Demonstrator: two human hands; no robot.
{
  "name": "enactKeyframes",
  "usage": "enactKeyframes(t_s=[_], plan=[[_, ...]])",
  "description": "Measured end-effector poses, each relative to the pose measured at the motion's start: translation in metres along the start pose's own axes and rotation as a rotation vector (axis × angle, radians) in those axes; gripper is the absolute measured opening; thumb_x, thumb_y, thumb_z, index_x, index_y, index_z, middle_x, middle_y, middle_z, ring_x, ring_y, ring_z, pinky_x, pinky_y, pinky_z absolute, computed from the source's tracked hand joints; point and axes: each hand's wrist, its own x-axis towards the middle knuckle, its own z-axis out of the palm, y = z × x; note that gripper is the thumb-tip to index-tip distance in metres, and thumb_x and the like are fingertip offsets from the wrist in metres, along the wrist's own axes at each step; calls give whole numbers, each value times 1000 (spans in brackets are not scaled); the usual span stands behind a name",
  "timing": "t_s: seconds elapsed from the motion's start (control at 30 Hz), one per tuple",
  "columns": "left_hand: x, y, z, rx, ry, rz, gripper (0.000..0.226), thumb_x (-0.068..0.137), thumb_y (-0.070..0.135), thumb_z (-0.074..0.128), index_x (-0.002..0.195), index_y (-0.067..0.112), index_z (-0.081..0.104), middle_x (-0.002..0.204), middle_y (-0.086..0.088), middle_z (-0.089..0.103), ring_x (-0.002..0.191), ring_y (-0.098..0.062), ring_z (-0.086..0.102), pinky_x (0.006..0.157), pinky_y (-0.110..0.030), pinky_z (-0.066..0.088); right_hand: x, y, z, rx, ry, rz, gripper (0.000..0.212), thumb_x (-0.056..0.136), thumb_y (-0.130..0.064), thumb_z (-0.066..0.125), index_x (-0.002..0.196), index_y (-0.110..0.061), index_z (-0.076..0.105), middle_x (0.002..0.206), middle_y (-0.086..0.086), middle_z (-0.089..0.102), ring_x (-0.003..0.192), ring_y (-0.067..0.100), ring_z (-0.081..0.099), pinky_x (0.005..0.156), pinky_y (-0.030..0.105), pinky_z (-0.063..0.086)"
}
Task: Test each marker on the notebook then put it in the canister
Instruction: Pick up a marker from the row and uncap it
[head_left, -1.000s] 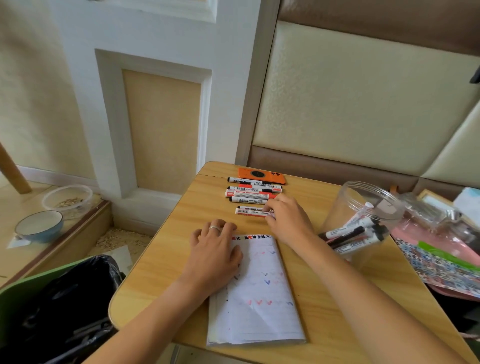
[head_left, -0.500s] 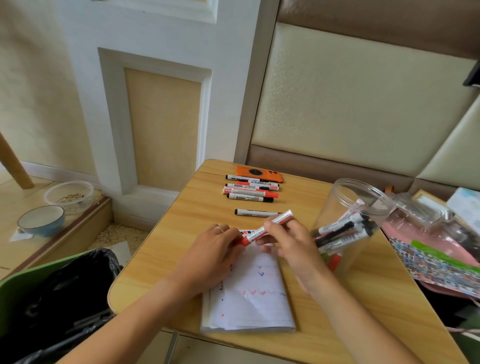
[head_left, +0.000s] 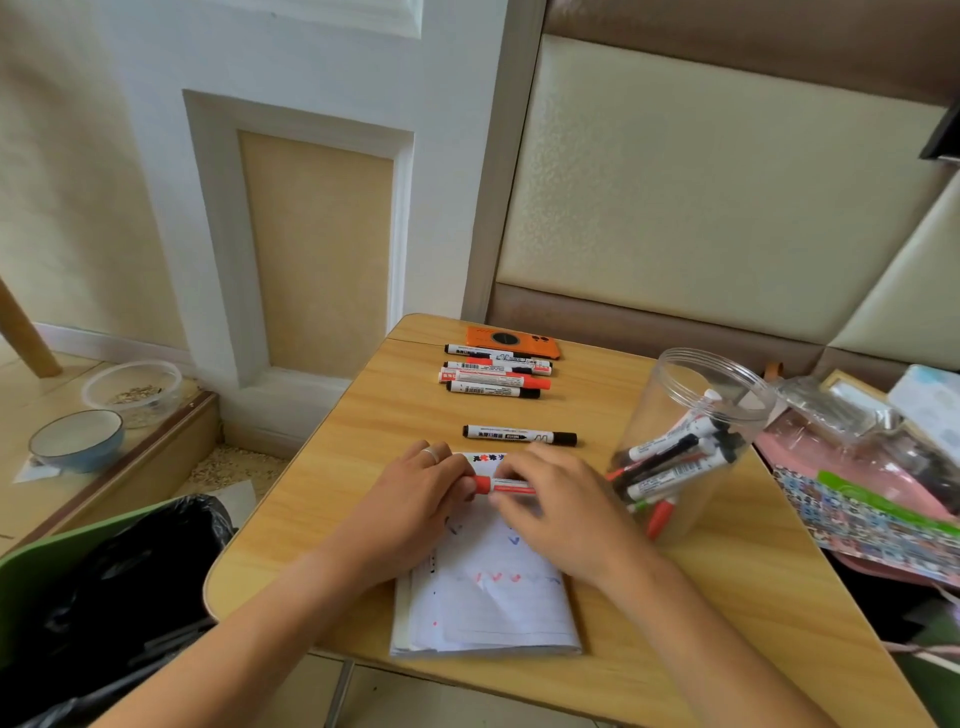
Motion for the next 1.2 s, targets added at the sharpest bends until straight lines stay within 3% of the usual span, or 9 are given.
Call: enactKeyframes(t_s=[0.17, 0.27, 0.5, 0.7, 0.97, 1.07, 1.2], plan=[[3, 0, 5, -80, 66, 37, 43, 105, 45, 25, 87, 21, 56, 82, 9, 49, 81, -13, 42, 75, -31, 36, 5, -12, 13, -126, 19, -57, 26, 107, -39, 46, 122, -21, 59, 111, -2, 60, 106, 19, 56, 77, 29, 36], [6, -2, 8, -95, 87, 13, 43, 104, 44, 27, 85, 18, 56, 79, 4, 53, 77, -13, 40, 70, -29, 32, 4, -12, 21, -127, 9, -60, 28, 109, -44, 40, 120, -23, 55, 111, -2, 61, 104, 26, 58, 74, 37, 41], [8, -7, 15, -110, 132, -62, 34, 99, 44, 26, 77, 25, 45, 74, 7, 51, 73, -15, 43, 64, -35, 37, 6, -14, 30, -171, 0, -23, 28, 109, -48, 31, 121, -28, 48, 113, -2, 67, 101, 33, 62, 65, 38, 31], [8, -8, 14, -120, 154, -63, 29, 96, 41, 27, 74, 28, 41, 69, 11, 45, 72, -3, 42, 60, -17, 30, 8, -18, 27, -144, -41, -5, 25, 110, -49, 30, 115, -30, 46, 104, -3, 68, 94, 30, 62, 66, 37, 34], [8, -12, 11, -125, 198, -62, 35, 95, 38, 32, 77, 18, 55, 71, 7, 47, 72, -10, 38, 60, -20, 30, 12, -11, 30, -115, 0, -8, 36, 106, -60, 28, 126, -39, 48, 93, -2, 71, 88, 32, 63, 62, 39, 43], [7, -9, 6, -92, 147, -63, 39, 98, 42, 30, 85, 18, 58, 76, 5, 52, 77, -12, 41, 63, -29, 33, 12, -10, 28, -66, -16, 32, 34, 106, -59, 33, 119, -34, 52, 95, 0, 70, 89, 31, 62, 62, 38, 38], [10, -17, -15, -121, 63, -104, 30, 104, 41, 41, 95, 24, 64, 88, 10, 57, 88, -4, 47, 70, -26, 37, 10, -14, 25, -17, -22, 109, 35, 104, -59, 39, 111, -30, 57, 93, 0, 68, 83, 26, 59, 63, 36, 36]])
